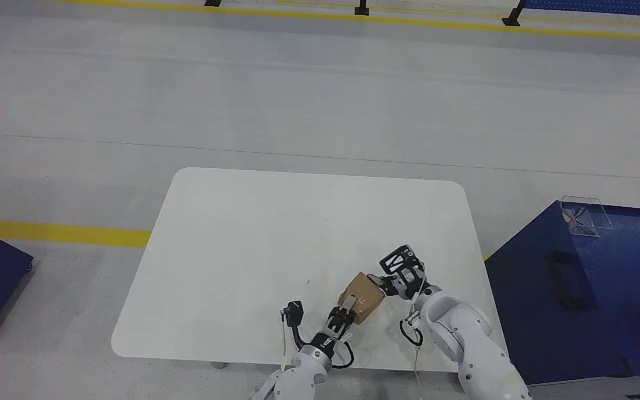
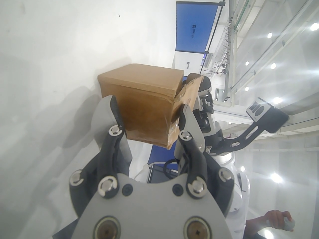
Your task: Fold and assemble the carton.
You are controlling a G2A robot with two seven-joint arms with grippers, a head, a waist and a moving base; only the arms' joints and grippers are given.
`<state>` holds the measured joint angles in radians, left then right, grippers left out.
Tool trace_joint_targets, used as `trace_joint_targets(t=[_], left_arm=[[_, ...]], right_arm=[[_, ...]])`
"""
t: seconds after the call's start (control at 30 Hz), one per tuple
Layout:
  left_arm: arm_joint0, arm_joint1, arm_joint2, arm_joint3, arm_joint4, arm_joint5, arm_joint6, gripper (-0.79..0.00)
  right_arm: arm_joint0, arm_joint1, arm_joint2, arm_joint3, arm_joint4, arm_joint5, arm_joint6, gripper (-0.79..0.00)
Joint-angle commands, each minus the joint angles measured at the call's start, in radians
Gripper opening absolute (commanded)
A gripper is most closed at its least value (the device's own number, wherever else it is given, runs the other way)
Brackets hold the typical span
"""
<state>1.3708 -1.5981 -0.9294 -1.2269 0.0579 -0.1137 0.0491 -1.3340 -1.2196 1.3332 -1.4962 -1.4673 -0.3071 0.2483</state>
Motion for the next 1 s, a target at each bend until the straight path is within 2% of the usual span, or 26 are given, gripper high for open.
trace_joint_targets(t=[0.0, 0.4, 0.8, 0.97], left_arm=[[0.0, -0.001, 0.0, 0.001, 0.0, 0.002, 0.003, -0.36], [-0.013, -0.007, 0.011, 0.021, 0.015, 0.025, 0.029, -0.379], [-0.02, -0.015, 0.024, 0.036, 0.047, 0.034, 0.074, -0.36], [-0.012, -0.014, 0.019, 0.026, 0.053, 0.026, 0.074, -0.394]], right_arm=[[0.0, 0.0, -0.001, 0.001, -0.001, -0.001, -0.001, 0.0], [0.013, 0.001, -0.006, 0.025, 0.004, -0.002, 0.003, 0.0], [0.027, 0.003, -0.006, 0.038, 0.01, -0.005, -0.002, 0.0], [0.019, 0.005, 0.01, 0.024, 0.025, -0.005, -0.015, 0.0]])
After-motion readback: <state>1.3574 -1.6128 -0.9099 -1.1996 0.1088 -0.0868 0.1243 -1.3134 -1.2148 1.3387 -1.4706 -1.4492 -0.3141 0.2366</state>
